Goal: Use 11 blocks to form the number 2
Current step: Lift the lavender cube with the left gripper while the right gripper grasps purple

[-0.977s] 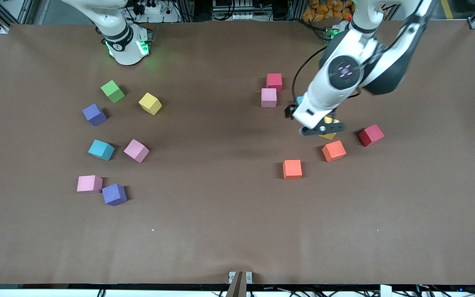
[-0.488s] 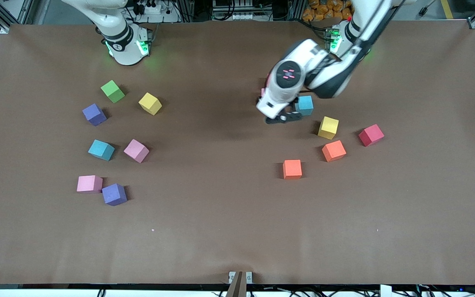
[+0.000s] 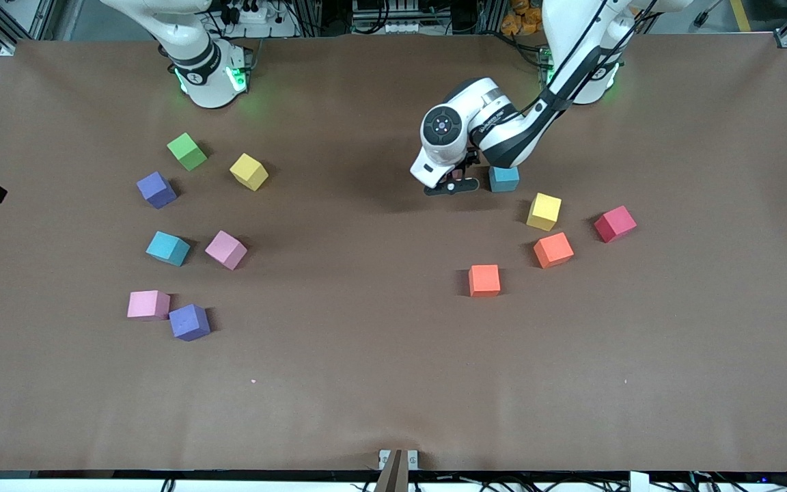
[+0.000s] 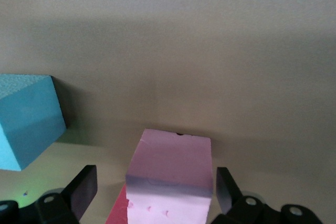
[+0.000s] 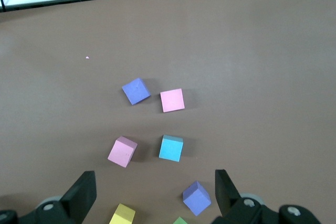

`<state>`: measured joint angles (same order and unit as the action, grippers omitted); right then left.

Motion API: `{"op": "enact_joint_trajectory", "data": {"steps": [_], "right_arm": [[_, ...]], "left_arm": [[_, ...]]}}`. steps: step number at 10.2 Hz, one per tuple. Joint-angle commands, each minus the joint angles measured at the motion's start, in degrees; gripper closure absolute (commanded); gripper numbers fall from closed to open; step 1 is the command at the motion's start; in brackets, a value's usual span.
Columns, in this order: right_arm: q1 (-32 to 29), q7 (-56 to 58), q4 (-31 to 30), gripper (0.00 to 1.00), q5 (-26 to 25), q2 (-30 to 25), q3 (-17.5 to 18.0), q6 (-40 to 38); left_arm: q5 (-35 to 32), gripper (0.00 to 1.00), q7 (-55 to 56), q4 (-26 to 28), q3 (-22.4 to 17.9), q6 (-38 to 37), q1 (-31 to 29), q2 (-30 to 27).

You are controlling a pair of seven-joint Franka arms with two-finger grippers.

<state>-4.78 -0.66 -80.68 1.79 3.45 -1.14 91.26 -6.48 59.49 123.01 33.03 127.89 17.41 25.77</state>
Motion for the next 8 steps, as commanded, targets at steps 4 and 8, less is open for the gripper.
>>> {"op": "enact_joint_trajectory", "data": {"steps": [4, 8], "right_arm": [[0.3, 6.67, 0.96, 0.0, 0.23, 0.59, 0.17, -0.12], [6.43, 12.97, 0.7, 0.0, -0.39, 4.27, 0.26, -0.2]], "left_arm": [[-1.08, 0.0, 0.28, 2.23, 0.36, 3.42, -0.19, 1.73], [-0.47, 0.0, 0.81, 1.01, 0.45, 3.77, 0.25, 2.7]]}}
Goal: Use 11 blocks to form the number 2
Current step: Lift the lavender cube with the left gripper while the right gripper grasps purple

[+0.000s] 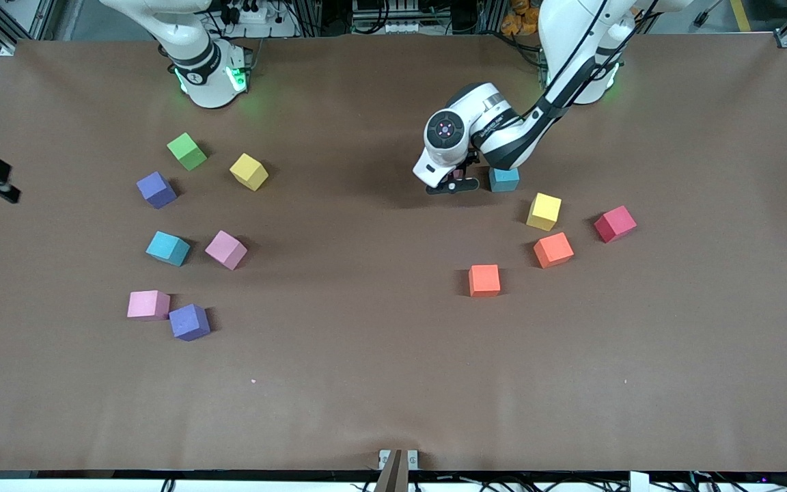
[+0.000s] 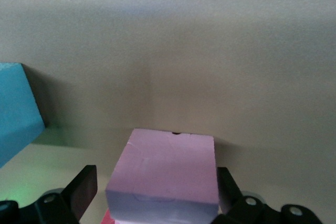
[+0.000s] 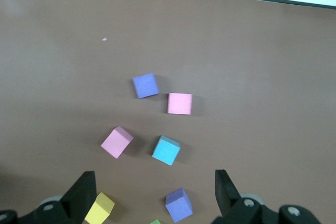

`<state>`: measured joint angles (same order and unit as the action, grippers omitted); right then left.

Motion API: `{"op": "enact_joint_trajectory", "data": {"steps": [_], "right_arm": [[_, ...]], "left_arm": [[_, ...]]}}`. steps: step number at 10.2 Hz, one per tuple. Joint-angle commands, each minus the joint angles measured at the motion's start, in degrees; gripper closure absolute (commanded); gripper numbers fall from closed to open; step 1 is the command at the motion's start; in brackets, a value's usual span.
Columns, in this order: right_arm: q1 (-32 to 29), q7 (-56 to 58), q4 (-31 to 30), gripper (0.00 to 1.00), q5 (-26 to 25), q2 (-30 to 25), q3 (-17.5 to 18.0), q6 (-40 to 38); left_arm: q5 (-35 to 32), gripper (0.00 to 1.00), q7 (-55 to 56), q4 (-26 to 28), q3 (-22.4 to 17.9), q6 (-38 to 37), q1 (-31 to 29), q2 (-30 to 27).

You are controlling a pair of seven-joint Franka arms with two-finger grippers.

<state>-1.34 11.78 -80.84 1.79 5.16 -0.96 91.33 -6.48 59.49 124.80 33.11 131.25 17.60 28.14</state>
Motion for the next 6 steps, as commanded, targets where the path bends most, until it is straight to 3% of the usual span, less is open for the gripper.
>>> {"op": "enact_joint_trajectory", "data": {"steps": [1, 2, 3, 4, 6], "right_arm": [[3.61, 1.05, 0.16, 0.0, -0.21, 3.09, 0.08, -0.97], [5.01, 1.06, -1.59, 0.0, -0.03, 3.79, 0.08, -3.24], [6.42, 1.23, -2.65, 0.0, -0.03, 4.93, 0.08, -4.57], [7.13, 1.14, -3.18, 0.0, 0.32, 7.21, 0.17, -4.32], [11.25, 1.41, -3.8, 0.0, -0.3, 10.2, 0.08, 1.62]], "left_arm": [[-0.29, 0.0, 0.89, -0.78, 0.38, 0.41, 0.07, 0.33], [-0.2, 0.0, 1.67, -0.78, 0.38, 0.41, 0.07, 0.33], [-0.2, 0.46, 2.12, -0.78, 0.38, 0.41, 0.07, 0.25], [-0.2, 0.99, 2.12, -0.78, 0.46, 0.41, 0.24, 0.33], [-0.11, 1.0, 3.08, -0.78, 0.46, 0.32, 0.86, 0.25]]}}
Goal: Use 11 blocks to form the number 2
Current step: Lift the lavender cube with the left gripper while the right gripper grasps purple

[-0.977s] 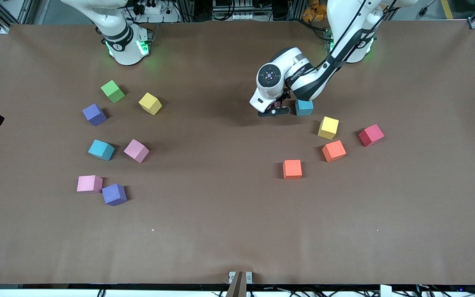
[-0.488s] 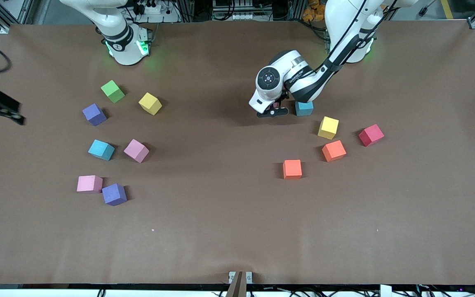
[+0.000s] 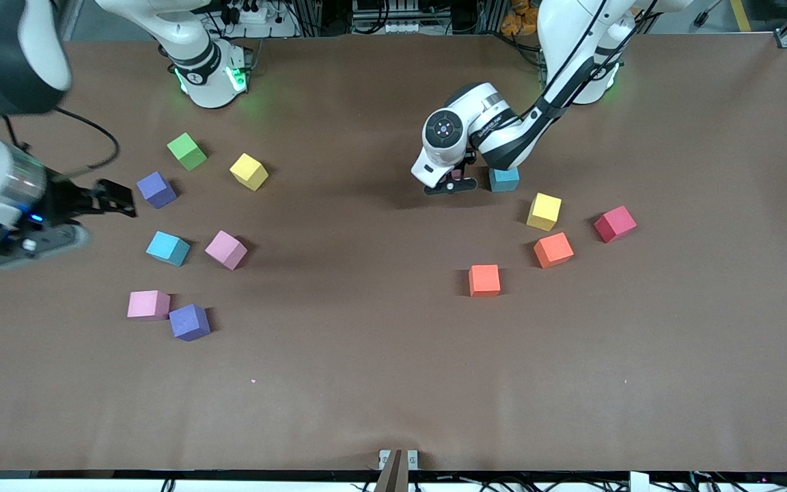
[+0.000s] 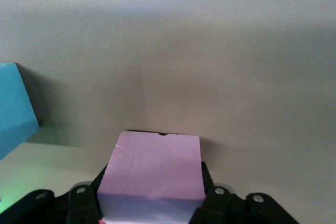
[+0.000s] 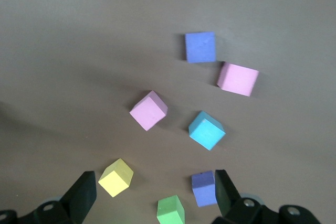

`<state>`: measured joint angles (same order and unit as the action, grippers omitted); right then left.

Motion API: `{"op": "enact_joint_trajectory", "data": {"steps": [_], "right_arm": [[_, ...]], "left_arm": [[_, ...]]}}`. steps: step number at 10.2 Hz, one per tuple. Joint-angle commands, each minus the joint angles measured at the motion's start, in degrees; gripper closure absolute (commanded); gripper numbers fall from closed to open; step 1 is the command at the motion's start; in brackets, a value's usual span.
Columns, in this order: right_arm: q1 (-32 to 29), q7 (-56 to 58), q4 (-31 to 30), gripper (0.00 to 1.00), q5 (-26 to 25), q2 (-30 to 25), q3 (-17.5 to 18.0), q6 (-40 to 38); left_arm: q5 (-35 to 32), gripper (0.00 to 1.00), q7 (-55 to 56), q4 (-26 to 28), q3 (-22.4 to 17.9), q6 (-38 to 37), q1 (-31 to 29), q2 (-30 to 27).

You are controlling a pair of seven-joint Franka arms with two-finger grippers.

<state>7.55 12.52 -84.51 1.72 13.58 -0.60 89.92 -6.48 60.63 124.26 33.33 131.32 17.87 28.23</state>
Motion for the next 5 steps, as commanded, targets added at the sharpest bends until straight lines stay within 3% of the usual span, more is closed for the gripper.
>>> {"op": "enact_joint_trajectory", "data": {"steps": [1, 3, 5], "right_arm": [[2.03, 1.02, -4.57, 0.0, 1.34, 1.72, -0.19, 8.72], [2.38, 1.81, -11.44, 0.0, 1.62, 1.36, -0.19, 17.71], [2.99, 2.07, -18.29, 0.0, 1.27, 2.76, -0.28, 31.38]], "left_arm": [[-0.2, 1.0, 4.38, -0.42, 0.25, 0.16, 0.59, -0.28], [-0.2, 1.0, 7.74, -4.35, 0.16, -0.1, 0.68, -0.37], [-0.11, 1.0, 9.84, -9.71, 0.25, -0.19, 3.65, 0.16]]}}
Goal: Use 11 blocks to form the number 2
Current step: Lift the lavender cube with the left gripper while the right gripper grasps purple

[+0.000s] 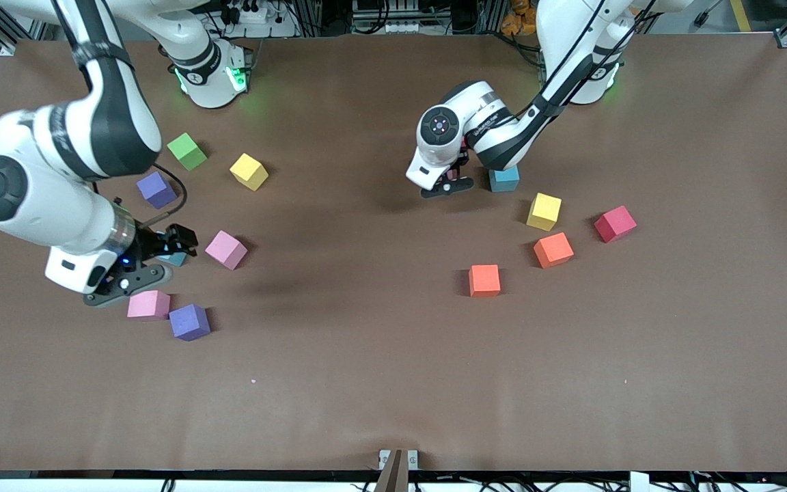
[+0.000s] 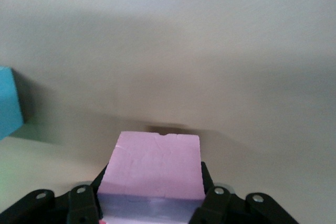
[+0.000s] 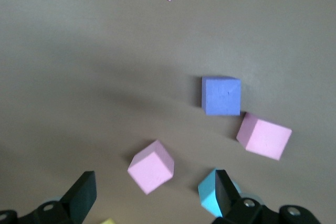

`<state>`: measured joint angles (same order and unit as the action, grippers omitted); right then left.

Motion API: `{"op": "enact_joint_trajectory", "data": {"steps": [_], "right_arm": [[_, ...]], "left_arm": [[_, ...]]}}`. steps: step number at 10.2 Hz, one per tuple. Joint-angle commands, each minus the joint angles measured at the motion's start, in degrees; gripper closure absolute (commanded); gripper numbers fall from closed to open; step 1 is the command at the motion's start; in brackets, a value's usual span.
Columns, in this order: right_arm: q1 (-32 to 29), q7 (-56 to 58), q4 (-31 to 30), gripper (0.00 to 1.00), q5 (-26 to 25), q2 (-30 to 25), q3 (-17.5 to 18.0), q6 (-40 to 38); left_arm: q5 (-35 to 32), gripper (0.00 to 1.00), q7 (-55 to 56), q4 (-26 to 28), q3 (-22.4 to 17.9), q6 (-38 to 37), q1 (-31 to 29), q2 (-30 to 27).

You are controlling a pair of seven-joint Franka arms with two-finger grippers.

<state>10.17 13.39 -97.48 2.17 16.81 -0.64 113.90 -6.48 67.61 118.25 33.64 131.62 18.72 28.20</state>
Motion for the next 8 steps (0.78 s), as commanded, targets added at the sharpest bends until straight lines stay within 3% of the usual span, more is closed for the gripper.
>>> {"op": "enact_joint_trajectory", "data": {"steps": [1, 5, 6, 8], "right_arm": [[0.29, 1.29, -6.66, 0.0, 0.64, 1.28, -0.24, 12.35], [-2.25, 5.65, -7.29, 0.0, 0.64, 7.87, -0.24, 21.18], [-3.31, 8.64, -6.33, 0.0, 0.55, 9.19, -0.24, 21.53], [-5.33, 13.92, -3.08, 0.0, 0.2, 12.0, -0.15, 21.45]], "left_arm": [[-0.11, 1.0, 3.31, -6.17, -0.15, -0.49, 5.16, 1.06], [-1.86, 1.0, 1.48, -16.46, -0.68, -0.49, 16.94, 7.55], [-5.0, 1.0, 1.21, -18.04, -0.94, -0.49, 19.31, 9.66], [-6.0, 1.0, 0.94, -20.25, -1.99, -0.66, 20.48, 12.4]]}}
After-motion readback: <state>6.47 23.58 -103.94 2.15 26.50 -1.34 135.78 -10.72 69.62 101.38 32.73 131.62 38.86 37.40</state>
